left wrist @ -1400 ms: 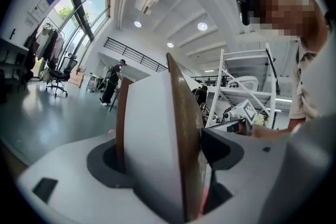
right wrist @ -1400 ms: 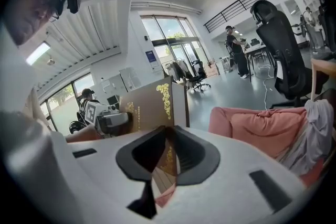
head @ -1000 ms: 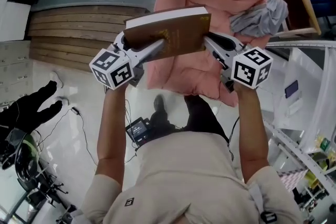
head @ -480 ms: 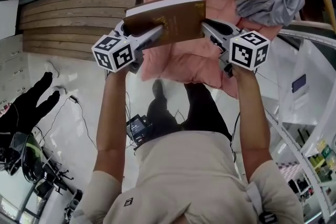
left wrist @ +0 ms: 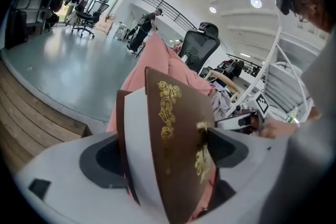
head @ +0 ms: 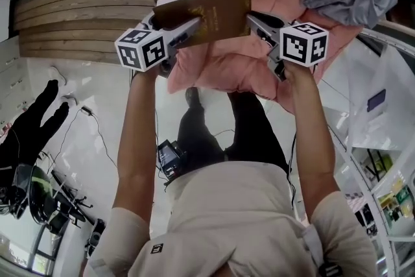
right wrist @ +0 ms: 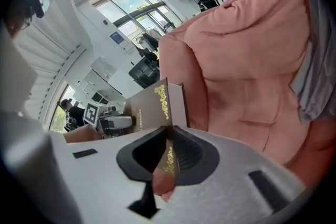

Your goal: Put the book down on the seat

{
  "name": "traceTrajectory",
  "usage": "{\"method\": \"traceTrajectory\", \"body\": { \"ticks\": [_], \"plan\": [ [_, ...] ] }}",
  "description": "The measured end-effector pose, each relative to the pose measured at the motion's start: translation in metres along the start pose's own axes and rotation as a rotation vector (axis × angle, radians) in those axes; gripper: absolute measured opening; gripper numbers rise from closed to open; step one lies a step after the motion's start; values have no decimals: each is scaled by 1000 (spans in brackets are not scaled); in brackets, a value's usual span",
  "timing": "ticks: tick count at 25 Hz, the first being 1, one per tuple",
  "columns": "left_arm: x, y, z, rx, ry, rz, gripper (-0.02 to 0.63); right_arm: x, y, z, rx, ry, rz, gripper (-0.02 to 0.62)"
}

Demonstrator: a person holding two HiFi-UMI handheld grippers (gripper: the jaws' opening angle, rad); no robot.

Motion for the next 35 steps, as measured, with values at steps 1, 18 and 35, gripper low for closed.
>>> {"method": "traceTrajectory", "body": {
  "ticks": [1, 18, 35],
  "plan": [
    [6, 5, -4, 4, -8, -14, 428, 4, 5, 6, -4, 17, -5, 29],
    [53, 39, -37, -99, 30, 4, 426, 67, 63, 82, -37, 201, -7, 35],
    [53, 18, -46, -57, 120, 66, 426, 88, 94, 117, 70, 223, 8, 57]
  ]
}}
Point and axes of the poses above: the fingertips, and each gripper's own axes: y forward along the fingers, z to its right, x out of its underside, the point moved 7 cm from there along -y, backward along the fingers, and after that the axes turned 7 degrees about -x, right-handed, at the moved point
